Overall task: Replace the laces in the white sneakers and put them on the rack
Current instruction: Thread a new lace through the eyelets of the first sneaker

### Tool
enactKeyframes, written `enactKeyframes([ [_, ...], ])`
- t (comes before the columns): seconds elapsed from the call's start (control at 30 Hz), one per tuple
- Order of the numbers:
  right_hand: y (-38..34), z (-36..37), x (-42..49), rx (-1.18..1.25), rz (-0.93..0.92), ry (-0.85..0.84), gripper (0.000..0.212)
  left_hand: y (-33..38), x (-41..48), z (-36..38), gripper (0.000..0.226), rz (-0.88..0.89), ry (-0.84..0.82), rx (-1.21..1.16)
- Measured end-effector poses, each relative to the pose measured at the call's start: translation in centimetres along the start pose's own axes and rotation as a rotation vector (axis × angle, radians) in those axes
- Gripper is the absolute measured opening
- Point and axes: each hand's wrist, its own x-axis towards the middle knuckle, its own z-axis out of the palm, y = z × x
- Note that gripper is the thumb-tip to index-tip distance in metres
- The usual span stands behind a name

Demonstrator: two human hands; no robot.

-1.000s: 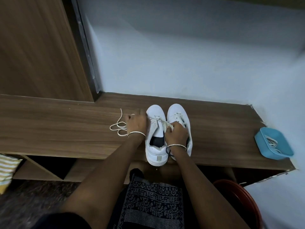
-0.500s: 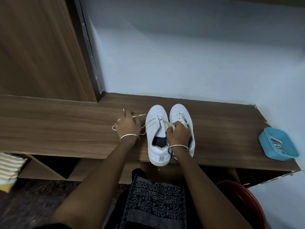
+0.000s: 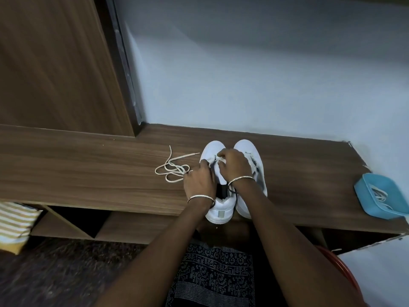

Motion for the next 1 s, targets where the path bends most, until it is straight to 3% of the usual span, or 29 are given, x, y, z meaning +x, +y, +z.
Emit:
enactKeyframes([
  [0.17,-0.7,1.2,1.4,-0.256,-0.013,-0.017,0.019,0.0,-0.1,-0.2,0.018,-0.031,-0.04,0.136],
  [0.33,-0.6,1.4,1.5,-0.18,0.038,0.063,0.014,0.3,-0.4,-0.5,0.021,-0.07,-0.041,0.164],
  [0.53,1.7,-0.5,1.6,0.283,0.571,0.12,0.022,0.4,-0.4,-0.4,0.016,-0.072,-0.031,0.146],
  [0.6,1.4,-0.9,1.4,0.297,0.499,0.08,0.01,0.4,-0.4,-0.4,0.017,-0.064,-0.039,0.147],
  [0.7,0.6,-0.3,0.9,0.267,0.214,0.081,0.02,0.5,-0.4,-0.5,0.019,-0.05,-0.037,0.147],
  [0.77,0.1,0.3,0.7,0.073,0.04,0.034,0.021,0.6,-0.4,-0.8,0.021,-0.043,-0.04,0.149],
  [0.9,-0.9,1.0,0.6,-0.333,-0.055,0.035,0.018,0.6,-0.6,-1.3,0.022,-0.038,-0.025,0.129],
  [1.0,-0.7,0.9,0.6,-0.345,-0.054,0.101,0.02,0.6,-0.5,-1.1,0.021,-0.044,-0.004,0.125],
])
